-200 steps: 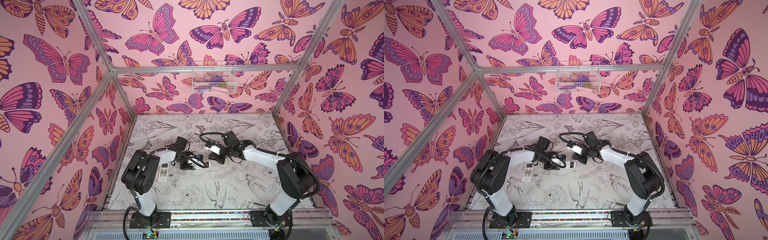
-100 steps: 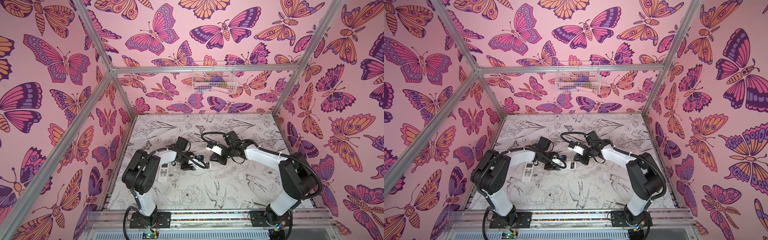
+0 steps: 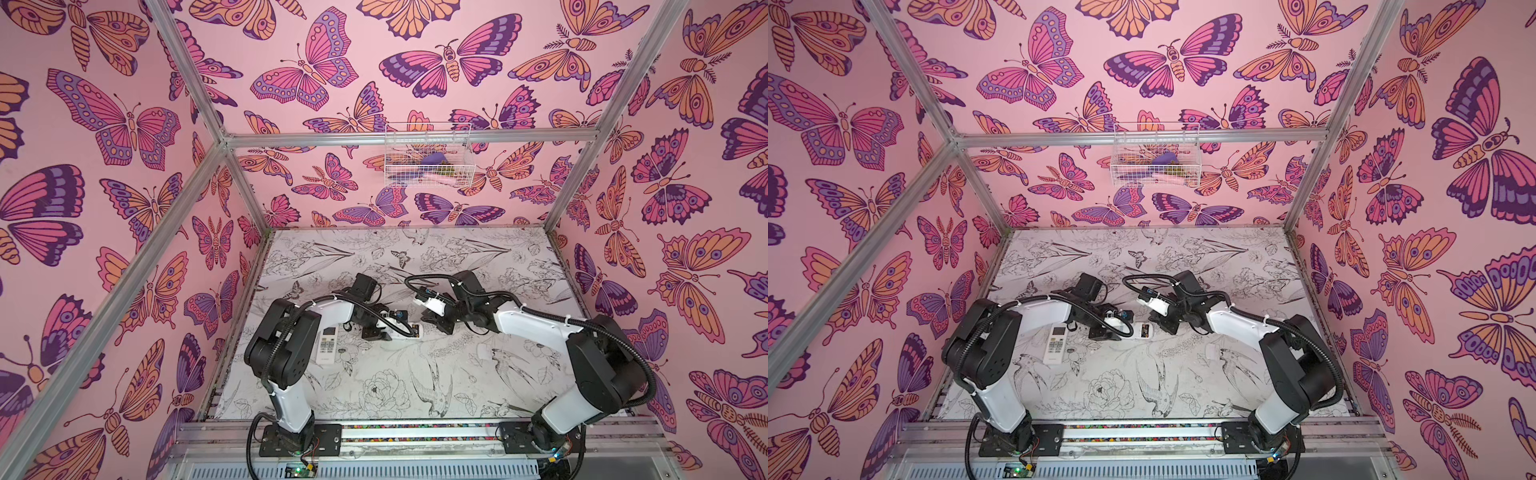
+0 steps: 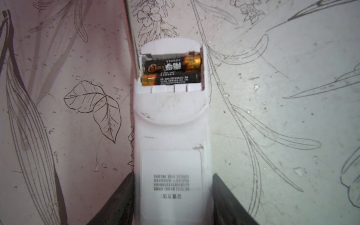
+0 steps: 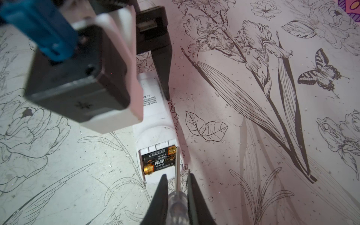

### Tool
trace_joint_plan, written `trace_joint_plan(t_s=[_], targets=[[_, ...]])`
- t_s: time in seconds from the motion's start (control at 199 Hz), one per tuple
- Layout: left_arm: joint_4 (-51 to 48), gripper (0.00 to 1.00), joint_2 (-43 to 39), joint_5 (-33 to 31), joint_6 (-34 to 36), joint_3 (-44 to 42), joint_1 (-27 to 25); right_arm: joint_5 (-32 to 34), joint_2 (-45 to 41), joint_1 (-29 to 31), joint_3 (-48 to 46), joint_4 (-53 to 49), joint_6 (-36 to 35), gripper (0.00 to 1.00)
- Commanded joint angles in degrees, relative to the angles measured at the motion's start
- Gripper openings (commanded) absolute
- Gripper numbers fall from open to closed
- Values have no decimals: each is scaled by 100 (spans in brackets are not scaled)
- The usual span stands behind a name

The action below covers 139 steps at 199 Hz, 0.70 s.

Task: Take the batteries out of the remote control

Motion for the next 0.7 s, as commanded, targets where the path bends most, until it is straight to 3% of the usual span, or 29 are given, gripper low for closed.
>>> trace_joint_plan(t_s=[0.0,0.554,0.695], targets=[[-213,41,362,-534,121,-165,-74,126,-71,37,32,146,-117,0],[-203,41,371,-583,106,-160,-98,186,165,119,330,-816,-450,0],[-202,41,381,-582,108,-149,-100,400,179,159,236,-499,-332,0]])
